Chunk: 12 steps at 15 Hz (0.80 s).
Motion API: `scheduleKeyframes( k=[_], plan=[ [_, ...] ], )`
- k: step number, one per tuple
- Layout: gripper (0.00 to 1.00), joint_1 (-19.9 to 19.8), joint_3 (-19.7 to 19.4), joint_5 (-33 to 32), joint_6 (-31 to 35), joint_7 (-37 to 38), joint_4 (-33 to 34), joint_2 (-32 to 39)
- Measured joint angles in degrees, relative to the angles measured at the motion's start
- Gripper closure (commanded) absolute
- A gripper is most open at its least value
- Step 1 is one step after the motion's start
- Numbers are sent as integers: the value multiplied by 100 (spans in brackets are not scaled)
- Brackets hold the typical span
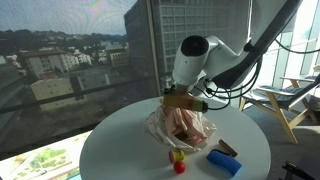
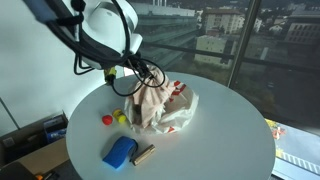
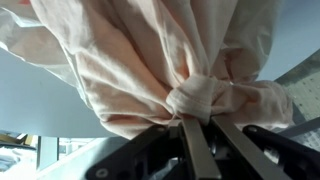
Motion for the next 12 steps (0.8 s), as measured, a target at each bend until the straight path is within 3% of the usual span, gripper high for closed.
scheduleKeyframes(
  k=[6,7,8,12],
  plan=[
    [95,-101,-23,2,115,276,500,1087],
    [62,-138,-24,19,151,294,608,1254],
    [61,-180,-24,61,187,294,697,1399],
    [32,-466,43,1004,506,-384,705,1655]
  ],
)
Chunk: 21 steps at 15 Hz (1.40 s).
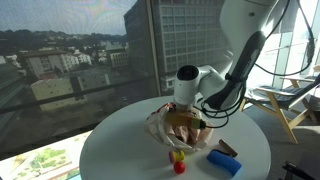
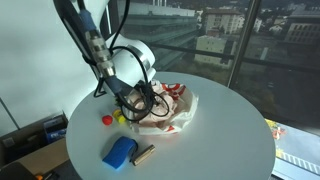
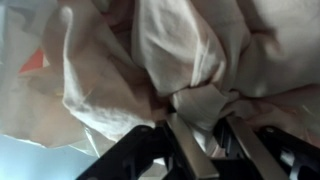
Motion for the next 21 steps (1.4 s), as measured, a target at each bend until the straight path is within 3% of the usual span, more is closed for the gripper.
scheduleKeyframes(
  k=[4,6,11,14,16,17,21],
  plan=[
    [2,-577,412,1680,96,-1545,-348,-224],
    [0,-959,729,2668,105,-2431,-595,-468],
    [0,-2719,2805,4966,-367,-4740,-1351,-925],
    [0,-3695,4107,6063,-1288,-6039,-1541,-1128],
    [0,-4089,4557,6657,-1874,-6817,-1581,-1467],
    [0,-3929,4392,6896,-1960,-7115,-1598,-1689],
    [0,-2269,2806,7071,-1963,-7534,-1703,-2363]
  ],
)
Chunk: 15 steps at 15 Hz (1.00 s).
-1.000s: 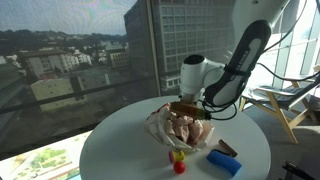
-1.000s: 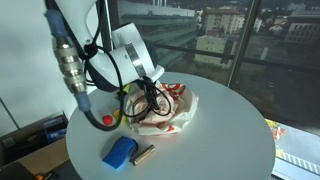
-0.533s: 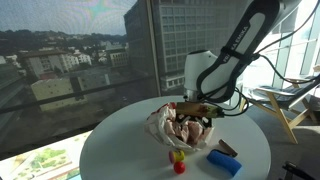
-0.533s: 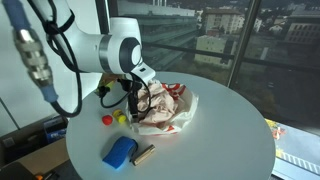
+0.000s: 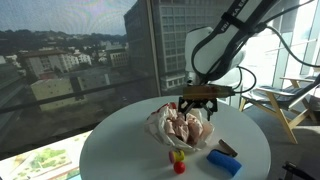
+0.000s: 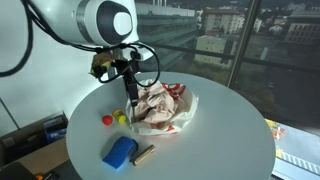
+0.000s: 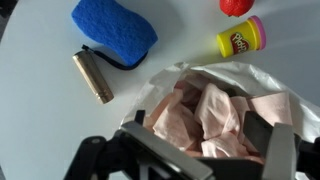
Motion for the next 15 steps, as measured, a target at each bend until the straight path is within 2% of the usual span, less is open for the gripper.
scheduleKeyframes(
  k=[3,7,12,15],
  plan=[
    [0,840,-586,-103,6,3,-121,-99],
    [0,1534,-863,-511,176,85,-334,-93],
    [0,2010,-1061,-1516,846,924,-427,165],
    [0,2071,-1072,-1890,1003,1370,-326,504]
  ],
)
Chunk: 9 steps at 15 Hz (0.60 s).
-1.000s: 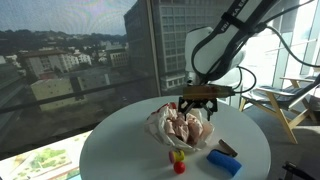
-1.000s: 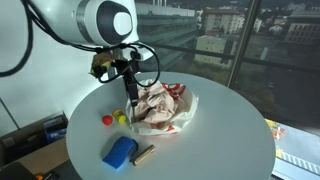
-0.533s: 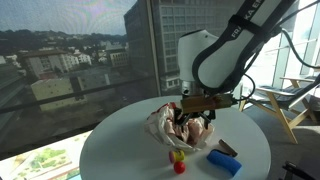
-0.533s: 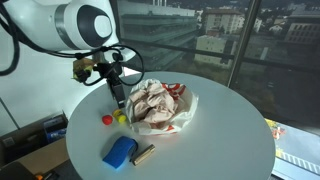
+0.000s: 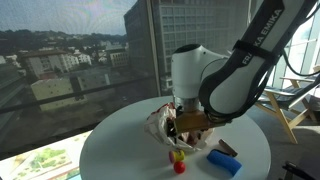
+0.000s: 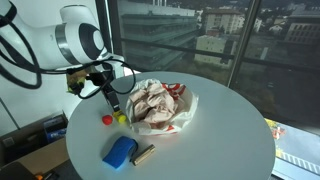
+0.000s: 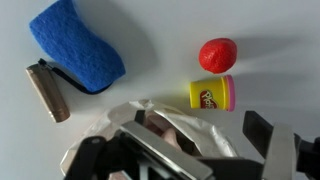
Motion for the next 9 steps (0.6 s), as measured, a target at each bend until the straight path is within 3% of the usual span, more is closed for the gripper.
scheduleKeyframes(
  k=[6,9],
  plan=[
    [0,65,-168,-812,298,759,448,811],
    [0,113,-189,-876,426,883,705,1138]
  ],
)
